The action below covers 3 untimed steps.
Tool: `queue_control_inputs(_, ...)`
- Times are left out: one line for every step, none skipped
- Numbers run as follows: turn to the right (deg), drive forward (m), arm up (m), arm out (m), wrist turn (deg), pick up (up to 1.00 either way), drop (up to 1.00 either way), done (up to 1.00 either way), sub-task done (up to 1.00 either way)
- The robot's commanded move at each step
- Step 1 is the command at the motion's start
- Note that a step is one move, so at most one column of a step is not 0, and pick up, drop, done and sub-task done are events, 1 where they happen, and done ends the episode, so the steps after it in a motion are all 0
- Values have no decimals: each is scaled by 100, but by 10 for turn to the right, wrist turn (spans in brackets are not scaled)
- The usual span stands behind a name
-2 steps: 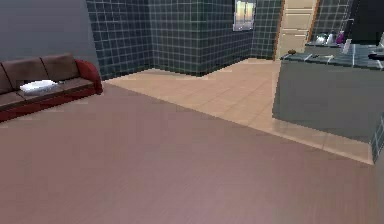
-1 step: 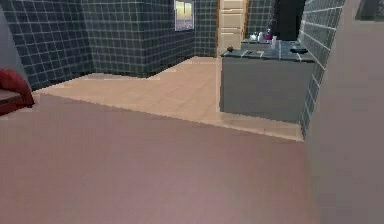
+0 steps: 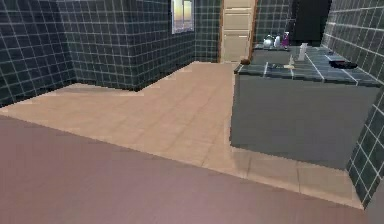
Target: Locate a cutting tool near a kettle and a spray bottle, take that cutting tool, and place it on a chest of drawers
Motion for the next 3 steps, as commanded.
queue_control_inputs(0, 100, 0, 0, 0, 0, 0, 0, 0)
queue_control_inputs(30, 0, 0, 0, 0, 0, 0, 0, 0)
queue_control_inputs(-120, 0, 0, 0, 0, 0, 0, 0, 0)
